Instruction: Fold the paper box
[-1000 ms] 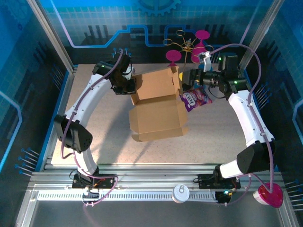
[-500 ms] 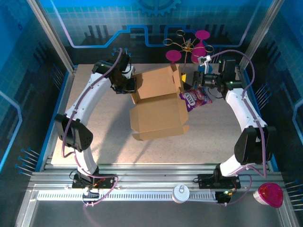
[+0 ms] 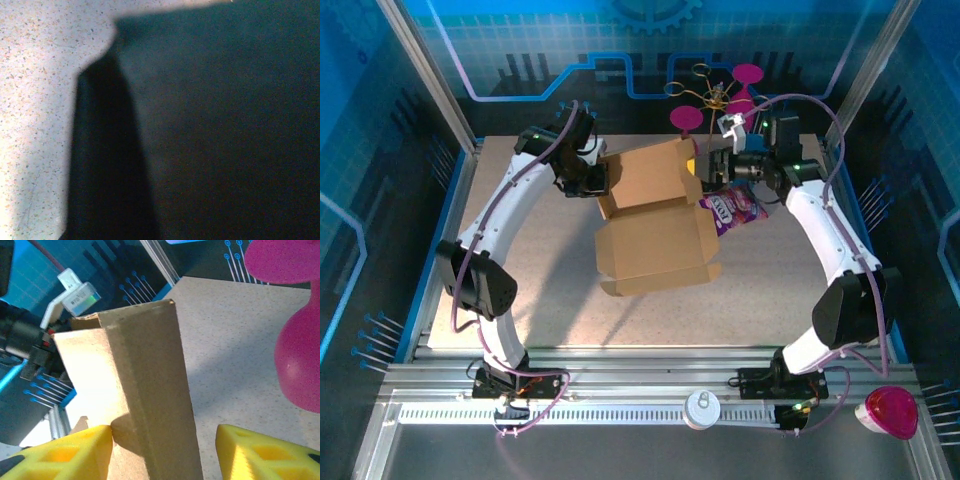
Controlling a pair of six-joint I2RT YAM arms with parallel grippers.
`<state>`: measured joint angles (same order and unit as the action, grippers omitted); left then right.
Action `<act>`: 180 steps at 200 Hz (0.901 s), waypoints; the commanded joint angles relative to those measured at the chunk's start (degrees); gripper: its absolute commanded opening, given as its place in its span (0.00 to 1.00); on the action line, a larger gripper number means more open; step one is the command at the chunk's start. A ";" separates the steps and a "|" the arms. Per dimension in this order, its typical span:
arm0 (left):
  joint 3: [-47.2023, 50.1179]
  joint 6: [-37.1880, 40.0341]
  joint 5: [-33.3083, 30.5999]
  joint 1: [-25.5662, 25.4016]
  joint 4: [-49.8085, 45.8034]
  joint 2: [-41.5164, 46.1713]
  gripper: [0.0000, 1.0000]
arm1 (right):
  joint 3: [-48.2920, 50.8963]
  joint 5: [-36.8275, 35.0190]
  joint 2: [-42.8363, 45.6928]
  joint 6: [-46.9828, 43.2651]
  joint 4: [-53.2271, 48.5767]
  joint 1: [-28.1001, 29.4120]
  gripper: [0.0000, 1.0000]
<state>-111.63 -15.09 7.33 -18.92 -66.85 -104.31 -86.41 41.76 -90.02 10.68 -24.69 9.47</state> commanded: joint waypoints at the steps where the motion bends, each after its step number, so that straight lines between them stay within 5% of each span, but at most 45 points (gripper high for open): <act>1: -1.78 0.63 1.64 0.28 -1.35 -0.05 0.00 | -3.29 -7.99 -1.04 -4.78 -5.43 2.32 0.54; 100: -1.46 0.59 1.37 0.03 -1.44 0.82 0.00 | -8.82 -29.89 -2.09 -10.99 -12.21 10.61 0.47; 180: -1.39 0.50 0.80 -0.42 -1.57 1.22 0.00 | -14.28 -44.96 -6.35 -12.40 -16.65 15.78 0.27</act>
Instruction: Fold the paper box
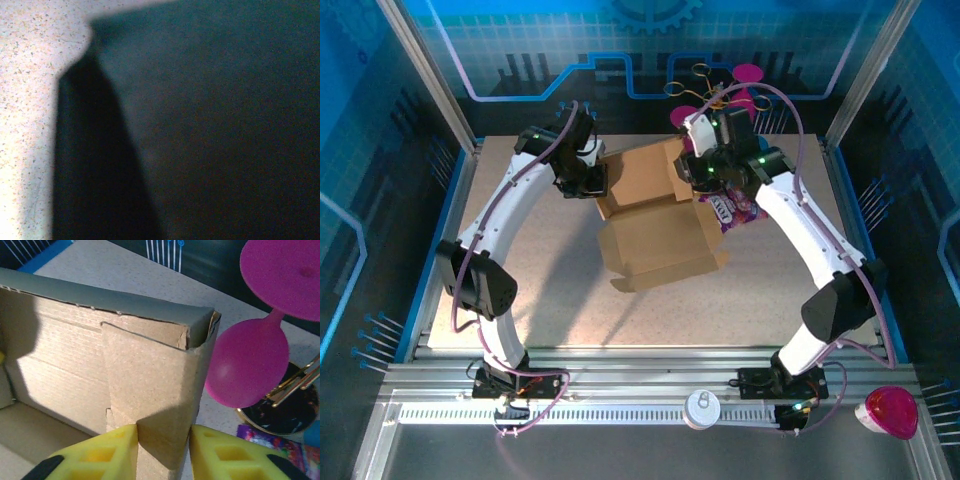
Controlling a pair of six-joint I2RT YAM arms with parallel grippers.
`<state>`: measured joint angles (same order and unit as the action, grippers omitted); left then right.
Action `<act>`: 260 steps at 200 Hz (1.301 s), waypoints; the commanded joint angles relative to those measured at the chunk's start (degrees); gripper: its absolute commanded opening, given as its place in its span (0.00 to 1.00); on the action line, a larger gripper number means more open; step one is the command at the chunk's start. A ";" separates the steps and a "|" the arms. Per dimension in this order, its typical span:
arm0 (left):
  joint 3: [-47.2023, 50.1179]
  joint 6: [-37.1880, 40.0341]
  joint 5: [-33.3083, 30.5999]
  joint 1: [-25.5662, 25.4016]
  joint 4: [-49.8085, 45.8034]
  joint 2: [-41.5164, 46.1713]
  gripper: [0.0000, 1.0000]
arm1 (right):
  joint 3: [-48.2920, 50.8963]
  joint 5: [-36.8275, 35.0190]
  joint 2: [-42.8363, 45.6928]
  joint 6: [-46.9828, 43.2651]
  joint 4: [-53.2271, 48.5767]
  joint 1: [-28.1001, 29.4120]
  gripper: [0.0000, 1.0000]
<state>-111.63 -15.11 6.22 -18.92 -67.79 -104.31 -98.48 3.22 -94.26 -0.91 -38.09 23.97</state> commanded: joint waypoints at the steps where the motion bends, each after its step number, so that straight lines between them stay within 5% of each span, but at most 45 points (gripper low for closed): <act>1: -1.39 0.52 1.89 -0.42 -0.65 1.22 0.00 | -2.27 -6.63 -2.18 -0.79 -3.28 1.32 0.26; 34: -1.35 0.52 1.77 -0.42 -0.68 1.41 0.00 | -2.94 -9.19 -2.73 -0.33 -3.03 2.38 0.09; 58: -1.31 0.52 1.95 -0.42 -0.72 1.32 0.00 | -3.06 -8.94 -2.95 0.26 -2.75 2.58 0.08; 124: -1.48 0.70 1.96 -0.42 -0.82 1.29 0.00 | -4.06 -7.84 -4.60 0.39 -3.11 1.21 0.34; 178: -1.92 0.66 1.96 -0.39 -0.94 1.16 0.00 | -5.23 -8.66 -5.99 -0.32 -3.84 0.95 0.32; 260: -2.16 -0.77 0.26 -0.55 -1.72 1.11 0.00 | -9.17 -24.18 -8.37 -0.78 -8.24 4.55 0.00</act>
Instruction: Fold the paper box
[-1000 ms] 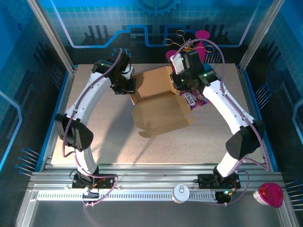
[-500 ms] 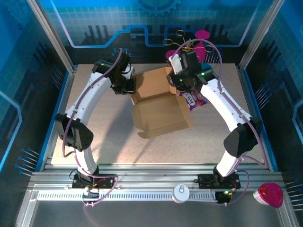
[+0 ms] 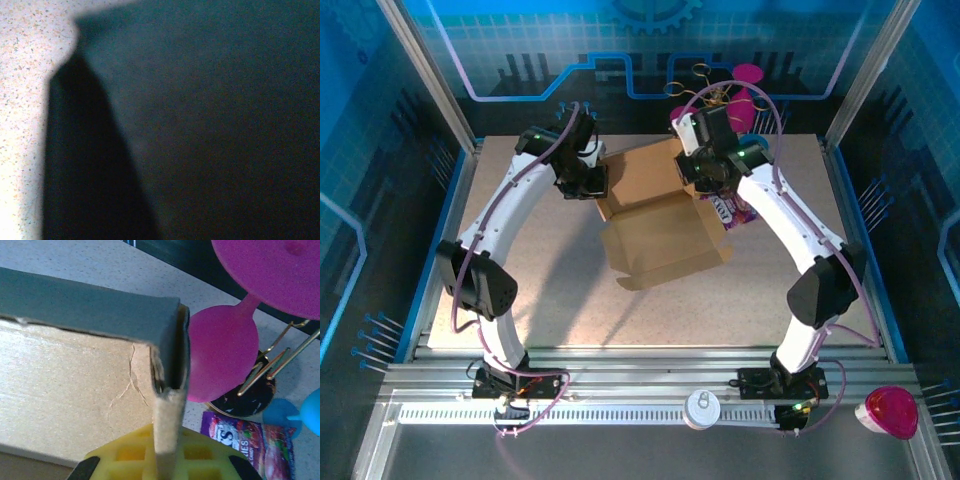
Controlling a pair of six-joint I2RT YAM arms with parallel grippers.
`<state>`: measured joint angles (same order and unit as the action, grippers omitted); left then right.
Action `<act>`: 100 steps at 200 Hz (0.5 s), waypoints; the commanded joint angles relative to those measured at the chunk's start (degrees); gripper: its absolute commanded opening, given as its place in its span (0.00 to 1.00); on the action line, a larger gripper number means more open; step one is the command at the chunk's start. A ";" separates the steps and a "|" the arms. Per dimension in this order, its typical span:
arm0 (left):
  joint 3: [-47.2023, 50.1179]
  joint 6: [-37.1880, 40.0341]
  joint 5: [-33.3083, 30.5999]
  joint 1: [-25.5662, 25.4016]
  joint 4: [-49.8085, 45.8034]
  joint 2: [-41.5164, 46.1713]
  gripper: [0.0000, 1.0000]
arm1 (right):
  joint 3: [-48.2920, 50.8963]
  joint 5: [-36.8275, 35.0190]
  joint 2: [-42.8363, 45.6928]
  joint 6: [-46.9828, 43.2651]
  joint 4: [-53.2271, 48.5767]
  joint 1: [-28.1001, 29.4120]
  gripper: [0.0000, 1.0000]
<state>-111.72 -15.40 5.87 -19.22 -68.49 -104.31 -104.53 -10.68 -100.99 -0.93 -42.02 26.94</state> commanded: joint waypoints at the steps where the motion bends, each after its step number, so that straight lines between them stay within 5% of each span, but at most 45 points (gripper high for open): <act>1: -2.08 -0.50 0.54 -0.27 -1.03 1.12 0.00 | -3.21 -10.61 -1.70 -0.70 -4.43 1.64 0.00; 59: -3.74 -1.19 -2.25 -0.90 -3.29 -0.25 0.00 | -8.87 -22.53 -5.52 1.39 -12.58 4.62 0.00; 100: -3.84 -1.24 -1.21 -0.90 -2.97 -0.38 0.00 | -8.89 -11.38 -4.61 4.25 -12.74 2.49 0.16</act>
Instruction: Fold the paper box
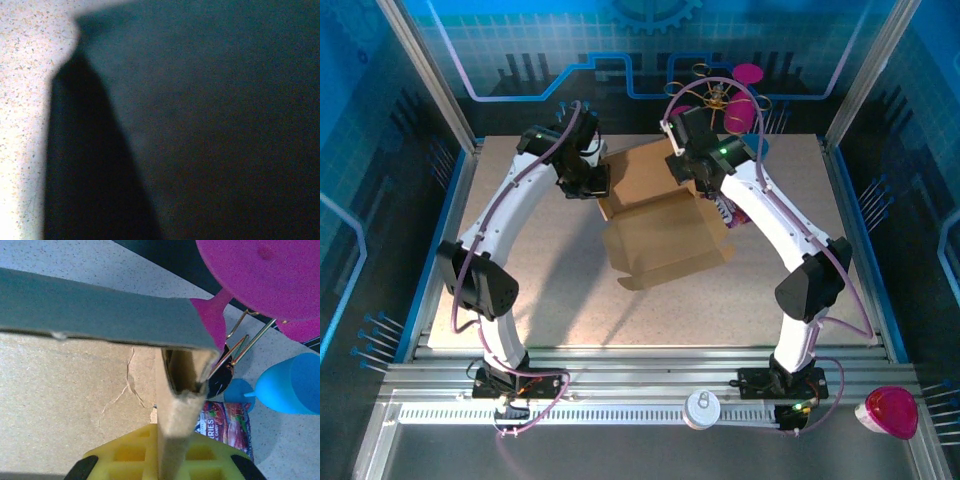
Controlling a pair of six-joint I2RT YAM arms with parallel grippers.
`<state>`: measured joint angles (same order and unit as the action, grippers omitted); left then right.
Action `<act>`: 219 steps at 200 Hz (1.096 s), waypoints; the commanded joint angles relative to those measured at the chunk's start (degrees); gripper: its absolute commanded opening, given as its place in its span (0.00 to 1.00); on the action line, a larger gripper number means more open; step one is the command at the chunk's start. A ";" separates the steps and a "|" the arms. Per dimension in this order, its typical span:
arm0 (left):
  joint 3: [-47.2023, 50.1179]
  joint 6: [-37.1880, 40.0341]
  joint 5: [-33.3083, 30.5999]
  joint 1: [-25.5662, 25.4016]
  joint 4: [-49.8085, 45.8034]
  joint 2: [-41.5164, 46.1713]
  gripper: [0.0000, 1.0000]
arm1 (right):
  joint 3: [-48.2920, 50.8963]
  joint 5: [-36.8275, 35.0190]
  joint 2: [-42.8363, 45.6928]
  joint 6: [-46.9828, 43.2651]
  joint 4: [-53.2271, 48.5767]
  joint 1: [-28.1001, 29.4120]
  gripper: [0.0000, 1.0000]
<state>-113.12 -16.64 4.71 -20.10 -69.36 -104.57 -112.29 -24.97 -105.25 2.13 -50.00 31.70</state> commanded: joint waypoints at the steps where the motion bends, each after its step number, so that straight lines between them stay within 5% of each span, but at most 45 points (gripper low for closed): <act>1: -2.45 0.02 -0.01 -0.03 -2.09 -0.11 0.00 | -1.29 3.22 -0.41 1.33 -4.85 -2.35 0.16; 45: -2.37 -0.30 0.73 -0.03 -1.92 -0.19 0.00 | -5.30 12.21 -2.46 3.30 -7.44 -4.84 0.24; 129: -2.44 -0.58 0.68 -0.03 -1.83 -0.25 0.00 | -6.28 14.76 -3.31 4.02 -8.36 -6.09 0.28; 179: -2.80 -0.60 0.57 -0.02 -1.87 -0.61 0.00 | -6.13 12.74 -3.30 3.45 -8.61 -5.95 0.14; 219: -3.30 -0.58 0.11 -0.03 -2.48 -1.06 0.00 | -6.64 4.55 -3.81 2.43 -9.53 -3.58 0.07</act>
<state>-113.78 -16.62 4.78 -20.32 -70.04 -105.16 -116.92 -12.36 -107.74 5.78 -56.55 27.18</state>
